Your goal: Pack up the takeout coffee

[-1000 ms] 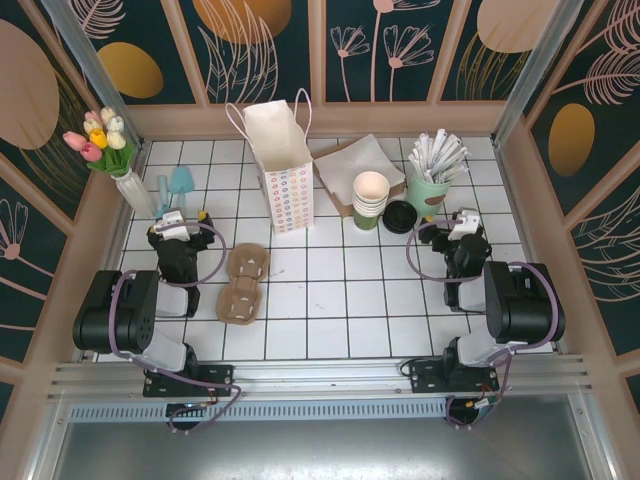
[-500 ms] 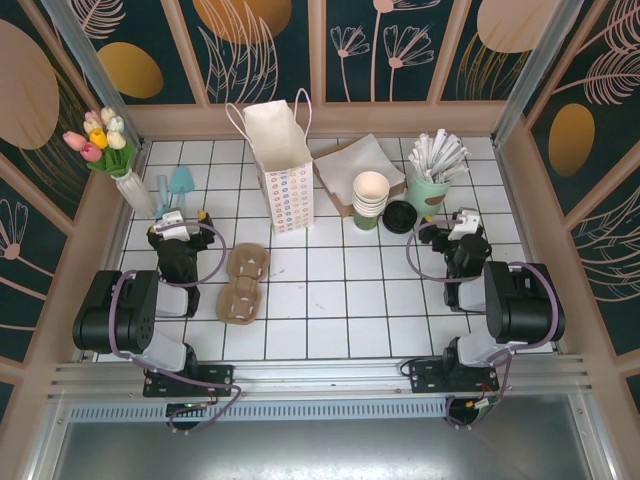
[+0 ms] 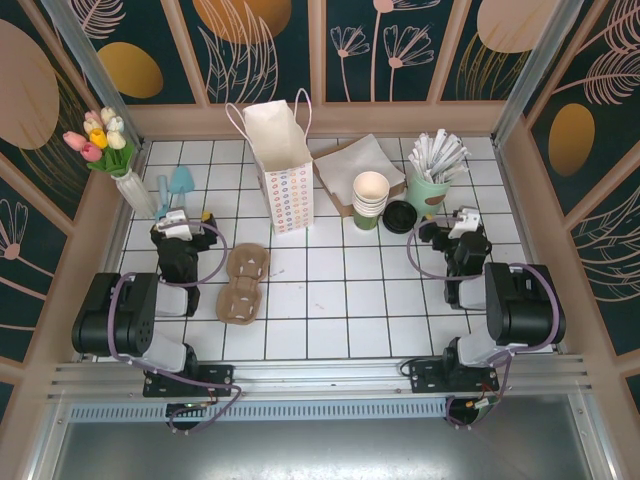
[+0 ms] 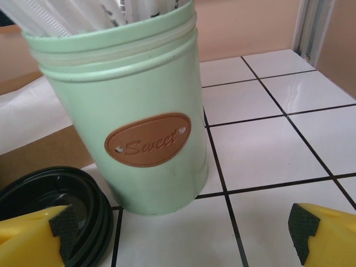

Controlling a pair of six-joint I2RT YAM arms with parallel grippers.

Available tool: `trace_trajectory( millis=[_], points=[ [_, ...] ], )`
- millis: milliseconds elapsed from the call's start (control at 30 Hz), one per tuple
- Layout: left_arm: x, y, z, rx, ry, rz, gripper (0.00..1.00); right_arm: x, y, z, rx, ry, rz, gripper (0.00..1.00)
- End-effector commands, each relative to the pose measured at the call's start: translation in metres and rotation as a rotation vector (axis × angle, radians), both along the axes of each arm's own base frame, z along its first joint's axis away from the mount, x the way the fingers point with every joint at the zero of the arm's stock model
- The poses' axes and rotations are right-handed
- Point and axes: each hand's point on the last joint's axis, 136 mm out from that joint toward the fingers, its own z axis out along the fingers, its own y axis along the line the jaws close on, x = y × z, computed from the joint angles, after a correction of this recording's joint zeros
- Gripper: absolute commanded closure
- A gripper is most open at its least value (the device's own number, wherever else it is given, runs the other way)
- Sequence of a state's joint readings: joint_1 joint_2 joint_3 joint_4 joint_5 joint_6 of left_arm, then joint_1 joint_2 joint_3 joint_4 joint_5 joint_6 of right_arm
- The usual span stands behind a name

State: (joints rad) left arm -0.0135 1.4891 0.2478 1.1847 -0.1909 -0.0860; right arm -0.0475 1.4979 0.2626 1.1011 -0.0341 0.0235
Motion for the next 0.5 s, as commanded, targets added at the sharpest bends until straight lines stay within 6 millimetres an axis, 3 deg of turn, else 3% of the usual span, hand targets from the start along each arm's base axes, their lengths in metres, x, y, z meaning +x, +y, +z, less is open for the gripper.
trace_trajectory(
  millis=[0,100,233,367,467],
  points=[
    [0.014,0.001,0.020,-0.005,0.024,0.015,0.01,0.005,-0.011,0.030,0.024,-0.047,-0.055,0.01],
    [0.013,0.015,0.038,-0.048,0.025,0.113,0.01,0.000,-0.012,0.046,0.053,-0.056,-0.069,0.01],
    [-0.004,0.033,0.068,-0.198,-0.066,0.251,0.01,-0.004,-0.010,0.062,0.174,-0.004,-0.088,0.01],
    [-0.009,0.022,0.081,-0.354,-0.060,0.241,0.01,-0.008,0.009,0.073,0.335,0.089,-0.042,0.01],
    [-0.008,-0.001,0.078,-0.484,-0.014,0.145,0.01,-0.010,0.037,0.082,0.471,0.144,0.062,0.01]
  ],
)
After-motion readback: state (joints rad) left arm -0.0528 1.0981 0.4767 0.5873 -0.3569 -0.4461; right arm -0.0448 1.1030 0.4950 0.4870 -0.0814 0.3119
